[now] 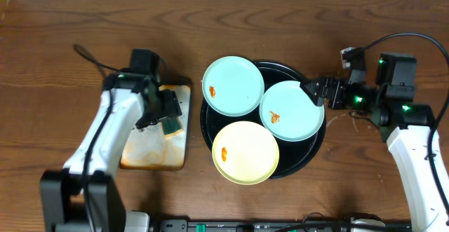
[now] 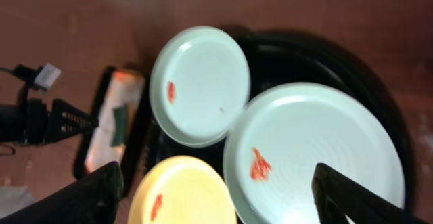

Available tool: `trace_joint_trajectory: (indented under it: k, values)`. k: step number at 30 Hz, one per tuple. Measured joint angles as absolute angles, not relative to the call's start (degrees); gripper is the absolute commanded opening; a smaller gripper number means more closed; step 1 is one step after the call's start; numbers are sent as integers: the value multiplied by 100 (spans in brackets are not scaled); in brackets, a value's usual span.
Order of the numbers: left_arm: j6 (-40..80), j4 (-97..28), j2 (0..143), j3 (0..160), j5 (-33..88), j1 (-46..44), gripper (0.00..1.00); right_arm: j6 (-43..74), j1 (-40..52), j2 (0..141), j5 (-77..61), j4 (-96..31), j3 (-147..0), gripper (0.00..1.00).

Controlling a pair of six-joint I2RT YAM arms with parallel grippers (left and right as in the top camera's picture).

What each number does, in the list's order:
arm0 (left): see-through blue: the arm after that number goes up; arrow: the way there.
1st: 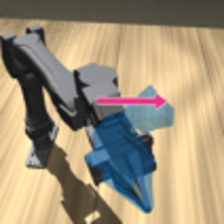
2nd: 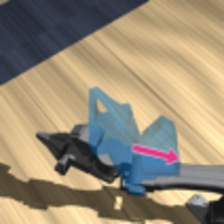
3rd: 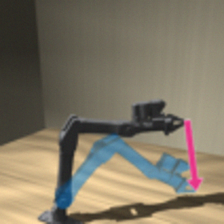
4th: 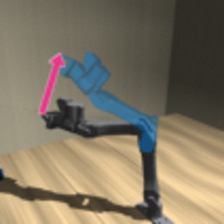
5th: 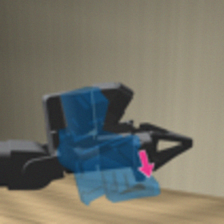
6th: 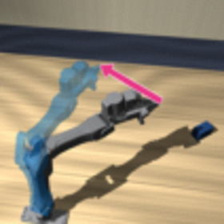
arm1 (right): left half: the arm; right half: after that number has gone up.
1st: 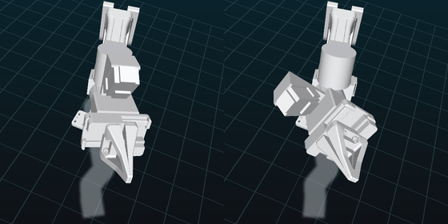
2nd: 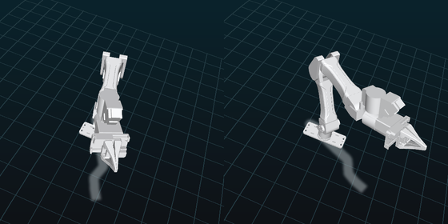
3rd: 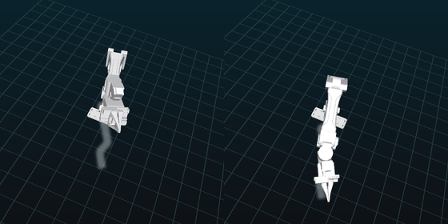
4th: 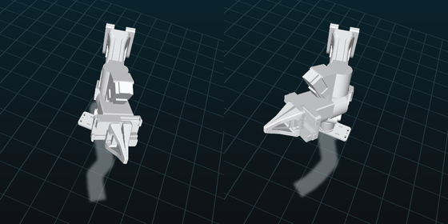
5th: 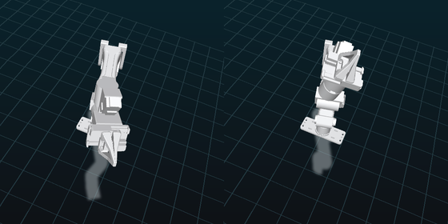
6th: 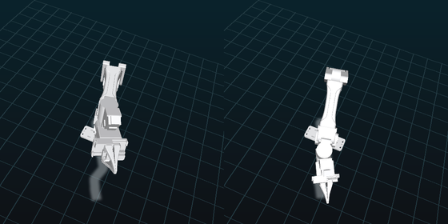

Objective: Clean dirty plates on tray and stack at the side

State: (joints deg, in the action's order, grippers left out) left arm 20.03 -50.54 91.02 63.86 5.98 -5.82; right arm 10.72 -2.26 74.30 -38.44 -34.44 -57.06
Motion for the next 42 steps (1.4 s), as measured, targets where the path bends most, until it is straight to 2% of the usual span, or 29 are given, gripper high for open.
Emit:
trace_joint_trajectory:
  k: [4, 7, 14, 18, 19, 21, 30, 32, 35, 42]
  values:
    - [2292, -4936, 9526, 6375, 355, -733, 52, 1096, -71, 7430, -3409, -3708, -5706, 78]
    - [2469, -4831, 9717, 6370, 244, -740, 49, 1105, 40, 7430, -3223, -3765, -5706, 76]
    - [2847, -4687, 10302, 6366, -110, -740, 32, 1111, 246, 7430, -3061, -3820, -5706, 74]
    - [2910, -4491, 10484, 6366, -148, -751, 18, 1111, 329, 7430, -3026, -3828, -5706, 74]
    - [2895, -4440, 10501, 6366, -152, -757, 11, 1111, 349, 7430, -3017, -3828, -5706, 73]
    - [2897, -4399, 10512, 6366, -145, -762, 8, 1111, 373, 7430, -3004, -3833, -5706, 72]
    - [2766, -4611, 10379, 6399, -167, -676, 8, 1111, 373, 7430, -2993, -3839, -5706, 72]
    - [2604, -4681, 10136, 6399, -169, -600, 27, 1111, 373, 7430, -2993, -3841, -5706, 71]
    - [2394, -4705, 9553, 6403, -169, -523, 43, 1111, 373, 7430, -2995, -3841, -5706, 71]
    - [2196, -4685, 9144, 6405, -172, -515, 47, 1111, 373, 7430, -2993, -3844, -5706, 70]
